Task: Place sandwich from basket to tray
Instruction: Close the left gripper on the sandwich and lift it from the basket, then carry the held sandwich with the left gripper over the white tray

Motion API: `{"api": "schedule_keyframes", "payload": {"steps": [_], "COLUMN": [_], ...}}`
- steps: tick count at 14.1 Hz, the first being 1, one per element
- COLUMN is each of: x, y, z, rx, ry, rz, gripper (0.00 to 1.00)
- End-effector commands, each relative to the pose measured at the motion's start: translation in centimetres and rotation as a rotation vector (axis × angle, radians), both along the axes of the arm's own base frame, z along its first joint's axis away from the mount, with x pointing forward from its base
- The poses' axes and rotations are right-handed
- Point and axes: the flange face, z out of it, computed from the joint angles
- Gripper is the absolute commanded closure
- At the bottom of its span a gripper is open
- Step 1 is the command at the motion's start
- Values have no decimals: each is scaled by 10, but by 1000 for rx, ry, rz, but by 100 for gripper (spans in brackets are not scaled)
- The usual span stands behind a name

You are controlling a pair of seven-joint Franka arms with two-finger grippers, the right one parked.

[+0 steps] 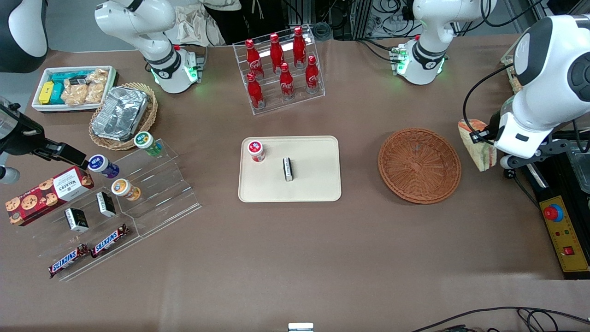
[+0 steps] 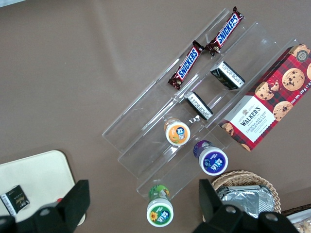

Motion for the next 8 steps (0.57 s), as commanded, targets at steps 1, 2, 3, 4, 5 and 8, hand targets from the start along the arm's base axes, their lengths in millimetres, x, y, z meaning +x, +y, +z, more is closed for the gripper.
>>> {"api": "schedule_keyframes", "payload": {"steps": [1,2,3,4,5,8], "x": [-1,-1,-3,-6,-8,-18], "y": [-9,-13,-24,-41,-54,-108], "z": [5,4,3,3,2,-12], "rx": [-14,-14,-11,-8,4,31], "ry": [13,14,16,13,8,20], "rz": [-29,-33,-46,-59,-49,-67], "gripper": [100,100,100,100,100,100]}}
